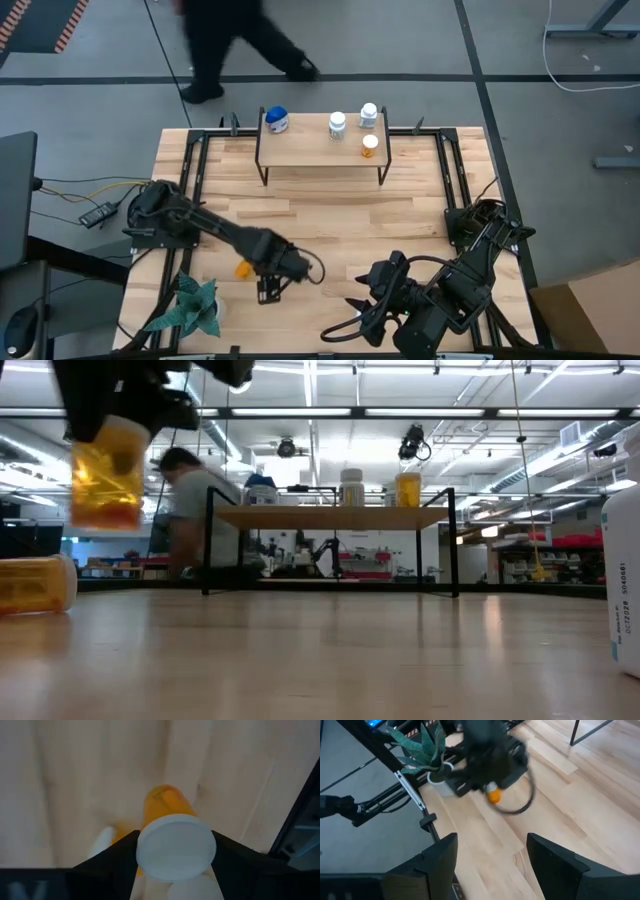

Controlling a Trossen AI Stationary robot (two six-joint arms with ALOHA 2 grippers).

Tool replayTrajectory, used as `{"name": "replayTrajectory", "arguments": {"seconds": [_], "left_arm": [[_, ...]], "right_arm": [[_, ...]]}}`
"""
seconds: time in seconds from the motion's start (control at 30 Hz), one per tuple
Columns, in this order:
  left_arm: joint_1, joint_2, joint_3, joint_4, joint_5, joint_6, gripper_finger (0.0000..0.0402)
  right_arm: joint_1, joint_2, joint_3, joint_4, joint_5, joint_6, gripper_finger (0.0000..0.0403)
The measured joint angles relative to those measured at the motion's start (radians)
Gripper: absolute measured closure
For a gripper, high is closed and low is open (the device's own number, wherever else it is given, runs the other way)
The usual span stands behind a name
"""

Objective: Pick and place medicine bottles onto shelf by color
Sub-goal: Put the bottom orange pill bottle on the shelf

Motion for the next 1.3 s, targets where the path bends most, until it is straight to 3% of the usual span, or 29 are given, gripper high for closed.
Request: {"name": "replayTrajectory", "arguments": {"seconds": [0.23, 0.47, 0.7, 0.87, 1.03, 1.3], "left_arm": [[0.115, 0.0, 0.147, -0.197, -0.052, 0.16, 0.0187], [0.237, 0.0, 0.261, -0.343, -0.098, 0.31, 0.0166], [0.382, -0.007, 0.357, -0.349, -0.118, 0.417, 0.0186], [0.484, -0.007, 0.428, -0.348, -0.129, 0.504, 0.018], [0.57, -0.008, 0.481, -0.348, -0.217, 0.602, 0.0165], [0.68, -0.008, 0.496, -0.348, -0.266, 0.755, 0.0184]], "right_arm": [[0.013, 0.0, 0.0, -0.002, -0.068, 0.02, 0.0157], [0.119, 0.0, 0.0, -0.1, -0.062, 0.229, 0.0157], [0.213, 0.0, 0.0, -0.211, 0.005, 0.441, 0.0157], [0.237, 0.0, 0.0, -0.21, 0.022, 0.475, 0.0157], [0.235, 0.0, 0.0, -0.21, 0.028, 0.484, 0.0157], [0.235, 0.0, 0.0, -0.21, 0.031, 0.494, 0.0157]]}}
